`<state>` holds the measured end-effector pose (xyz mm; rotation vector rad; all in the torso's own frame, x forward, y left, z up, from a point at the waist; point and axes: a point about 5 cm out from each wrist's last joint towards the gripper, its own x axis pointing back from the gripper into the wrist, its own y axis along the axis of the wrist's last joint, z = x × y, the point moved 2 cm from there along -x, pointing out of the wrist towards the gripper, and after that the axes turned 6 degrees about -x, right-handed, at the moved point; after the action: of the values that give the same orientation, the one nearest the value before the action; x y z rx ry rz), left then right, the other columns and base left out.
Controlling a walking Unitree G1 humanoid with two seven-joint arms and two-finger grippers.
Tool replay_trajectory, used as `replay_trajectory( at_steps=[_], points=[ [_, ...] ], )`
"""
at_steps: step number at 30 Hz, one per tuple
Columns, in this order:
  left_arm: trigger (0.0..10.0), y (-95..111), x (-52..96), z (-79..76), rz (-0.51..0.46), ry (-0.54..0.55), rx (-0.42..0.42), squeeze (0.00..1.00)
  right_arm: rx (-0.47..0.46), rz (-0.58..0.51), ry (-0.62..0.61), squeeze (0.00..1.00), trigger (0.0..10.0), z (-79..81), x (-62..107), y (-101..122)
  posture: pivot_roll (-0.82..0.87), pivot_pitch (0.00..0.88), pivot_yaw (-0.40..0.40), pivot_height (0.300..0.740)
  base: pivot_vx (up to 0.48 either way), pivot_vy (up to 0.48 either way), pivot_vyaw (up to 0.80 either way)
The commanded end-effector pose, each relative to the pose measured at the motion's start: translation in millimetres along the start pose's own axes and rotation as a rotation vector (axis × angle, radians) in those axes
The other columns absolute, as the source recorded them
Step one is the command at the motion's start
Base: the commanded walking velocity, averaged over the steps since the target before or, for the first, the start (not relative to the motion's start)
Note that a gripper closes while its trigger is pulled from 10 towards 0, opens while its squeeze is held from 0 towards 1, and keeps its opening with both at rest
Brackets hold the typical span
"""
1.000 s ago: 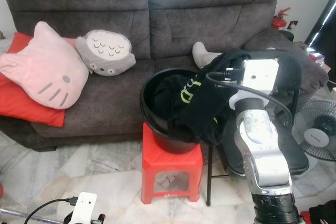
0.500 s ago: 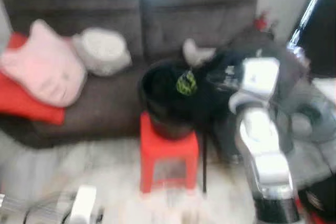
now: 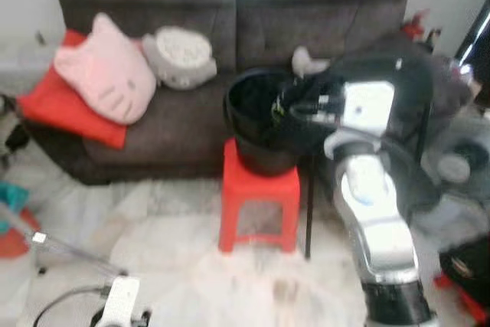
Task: Hang hanger
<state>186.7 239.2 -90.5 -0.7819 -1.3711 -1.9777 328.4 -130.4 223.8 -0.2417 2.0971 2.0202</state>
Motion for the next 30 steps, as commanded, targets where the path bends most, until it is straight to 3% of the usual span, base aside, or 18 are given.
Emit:
replay_trajectory(
  at_steps=[1, 25, 30],
  points=[
    [10.0, 2.0, -0.5, 4.2, -0.005, 0.007, 0.004, 0.0, -0.008, -0.034, -0.002, 0.0, 10.0, 0.6, -1.7, 8.5, -0.03, 0.0, 0.005, 0.74, -0.322, 0.0, 0.0],
    [10.0, 3.7, -0.9, 5.7, -0.01, 0.015, 0.008, 0.0, 0.019, -0.047, -0.005, 0.0, 10.0, -4.6, -5.3, 10.2, -0.03, 0.0, 0.002, 0.74, -0.325, 0.0, 0.0],
    [10.0, 3.7, -1.0, 6.5, -0.005, 0.021, -0.006, 0.0, 0.02, -0.048, 0.01, 0.0, 10.0, -2.9, -5.7, 10.4, -0.03, 0.0, 0.005, 0.74, 0.0, 0.0, 0.0]
  ],
)
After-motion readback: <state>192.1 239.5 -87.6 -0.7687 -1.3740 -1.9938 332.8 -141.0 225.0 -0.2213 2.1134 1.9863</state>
